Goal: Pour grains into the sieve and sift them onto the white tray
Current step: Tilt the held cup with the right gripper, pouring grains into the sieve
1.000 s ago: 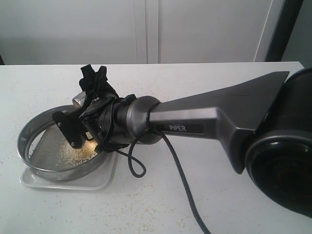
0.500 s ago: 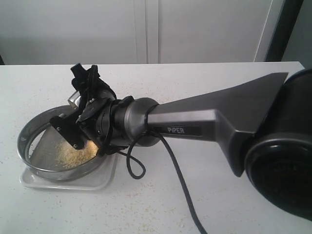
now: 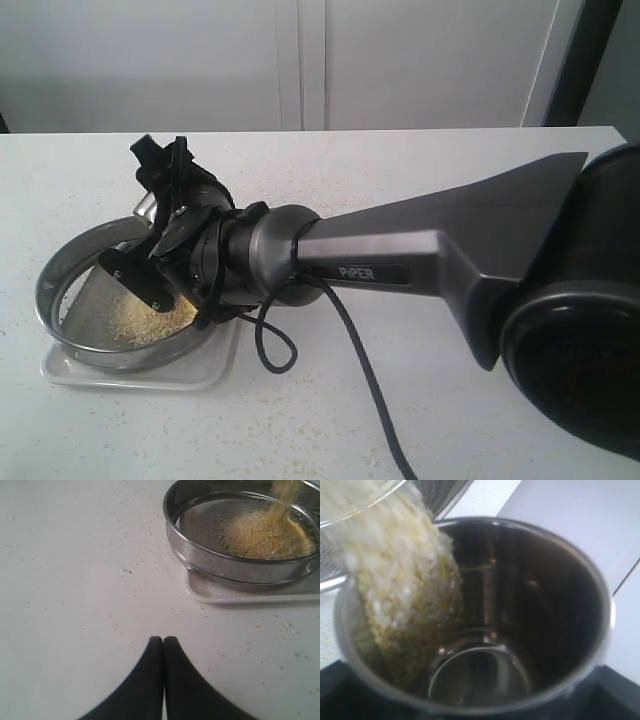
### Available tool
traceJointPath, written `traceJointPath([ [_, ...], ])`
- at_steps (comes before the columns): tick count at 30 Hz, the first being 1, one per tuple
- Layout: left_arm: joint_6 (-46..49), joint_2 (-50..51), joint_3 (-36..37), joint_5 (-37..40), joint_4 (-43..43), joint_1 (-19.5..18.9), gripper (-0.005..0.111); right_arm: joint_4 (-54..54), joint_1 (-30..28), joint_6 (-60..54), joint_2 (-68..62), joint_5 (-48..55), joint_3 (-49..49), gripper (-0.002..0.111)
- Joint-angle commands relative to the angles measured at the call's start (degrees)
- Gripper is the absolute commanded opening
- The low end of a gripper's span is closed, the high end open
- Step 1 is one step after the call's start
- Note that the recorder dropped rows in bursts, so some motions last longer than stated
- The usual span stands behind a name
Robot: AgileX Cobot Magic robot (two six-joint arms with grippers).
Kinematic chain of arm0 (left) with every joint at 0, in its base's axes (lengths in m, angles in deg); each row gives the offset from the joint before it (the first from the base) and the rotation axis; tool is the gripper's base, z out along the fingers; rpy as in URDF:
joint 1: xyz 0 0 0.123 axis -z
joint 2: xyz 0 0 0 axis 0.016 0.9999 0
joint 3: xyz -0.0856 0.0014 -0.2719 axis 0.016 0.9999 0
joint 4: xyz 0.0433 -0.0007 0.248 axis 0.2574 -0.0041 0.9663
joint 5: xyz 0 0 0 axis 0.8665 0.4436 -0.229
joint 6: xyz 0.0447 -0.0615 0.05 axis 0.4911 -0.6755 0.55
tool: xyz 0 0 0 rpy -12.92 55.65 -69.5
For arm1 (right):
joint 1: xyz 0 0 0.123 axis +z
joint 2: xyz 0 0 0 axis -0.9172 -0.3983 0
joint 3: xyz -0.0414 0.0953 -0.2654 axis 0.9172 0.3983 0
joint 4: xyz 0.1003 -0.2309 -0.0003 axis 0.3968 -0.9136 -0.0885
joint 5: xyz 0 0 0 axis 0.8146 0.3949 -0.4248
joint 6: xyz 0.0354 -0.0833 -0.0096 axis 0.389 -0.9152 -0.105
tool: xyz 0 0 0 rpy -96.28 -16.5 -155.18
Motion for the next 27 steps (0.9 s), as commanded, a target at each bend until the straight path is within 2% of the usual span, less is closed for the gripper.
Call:
traceJointPath([
  [1, -0.1, -0.3, 0.3, 0.8, -0.5, -0.1, 0.0, -0.9, 0.6, -1.8, 0.6, 3.1, -1.0, 0.0],
  [11, -0.1, -0.3, 0.3, 0.8, -0.5, -0.1, 0.0, -0.9, 0.6, -2.1, 0.6, 3.2, -1.0, 0.0],
  [15, -0.1, -0.3, 0.3, 0.8, -0.5, -0.1, 0.0, -0.9, 1.2, -5.7, 1.5, 6.8, -1.1, 0.0],
  [20, -0.1, -0.3, 0.3, 0.8, -0.5, -0.1, 0.0, -0.9, 1.3, -5.7, 1.7, 0.9, -1.1, 0.0],
  [23, -0.1, -0.3, 0.3, 0.8, -0.5, -0.1, 0.0, -0.9, 1.8, -9.4, 1.9, 1.8, -1.1, 0.0],
  [27, -0.1, -0.3, 0.3, 0.8, -0.5, -0.1, 0.0, -0.9, 1.6, -8.2, 1.6, 1.5, -1.1, 0.0],
])
